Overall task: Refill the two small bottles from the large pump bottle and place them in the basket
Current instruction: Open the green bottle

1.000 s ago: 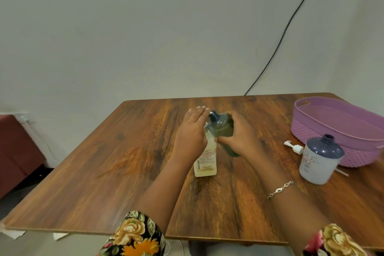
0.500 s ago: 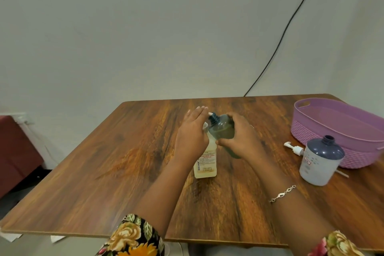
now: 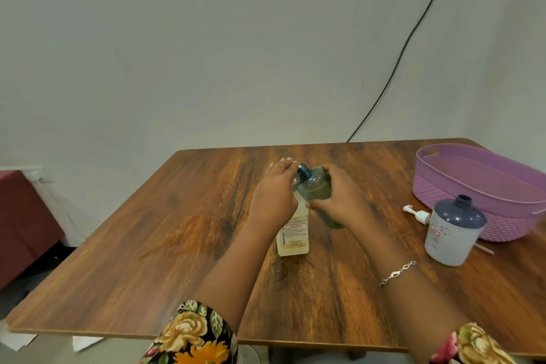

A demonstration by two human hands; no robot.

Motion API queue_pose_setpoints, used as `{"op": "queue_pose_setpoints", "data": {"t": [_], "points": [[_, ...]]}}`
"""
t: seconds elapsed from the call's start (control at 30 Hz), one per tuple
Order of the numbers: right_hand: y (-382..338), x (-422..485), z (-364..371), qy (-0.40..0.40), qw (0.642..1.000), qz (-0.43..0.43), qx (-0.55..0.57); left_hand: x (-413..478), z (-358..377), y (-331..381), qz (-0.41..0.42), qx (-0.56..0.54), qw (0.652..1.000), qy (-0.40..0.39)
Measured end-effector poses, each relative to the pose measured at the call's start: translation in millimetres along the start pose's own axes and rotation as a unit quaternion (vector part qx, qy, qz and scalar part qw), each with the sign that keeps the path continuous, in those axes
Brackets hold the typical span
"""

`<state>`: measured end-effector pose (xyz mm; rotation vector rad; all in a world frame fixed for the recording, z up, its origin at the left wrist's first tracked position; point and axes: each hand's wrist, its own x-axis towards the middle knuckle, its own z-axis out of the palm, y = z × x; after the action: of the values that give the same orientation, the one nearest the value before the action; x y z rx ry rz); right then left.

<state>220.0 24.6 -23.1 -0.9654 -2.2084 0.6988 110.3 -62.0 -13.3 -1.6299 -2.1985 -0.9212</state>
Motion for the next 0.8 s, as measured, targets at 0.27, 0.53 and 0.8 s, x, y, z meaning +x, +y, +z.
{"op": "queue_pose_setpoints", "data": {"t": [0.27, 0.53, 0.8], "points": [[-0.2, 2.7, -1.1, -0.001, 1.000, 0.002, -0.003, 1.2, 1.5, 0.0, -0.031, -0.040, 0.999, 0.011], [-2.3, 5.6, -5.0, 0.003, 1.000, -0.009, 0.006, 5.0, -2.5, -2.9, -0.035, -0.069, 0.997, 0.016], [2.4, 4.0, -4.0, 0.006, 1.000, -0.009, -0.010, -1.4, 6.7, 1.2, -0.023, -0.035, 0.999, 0.035]]}}
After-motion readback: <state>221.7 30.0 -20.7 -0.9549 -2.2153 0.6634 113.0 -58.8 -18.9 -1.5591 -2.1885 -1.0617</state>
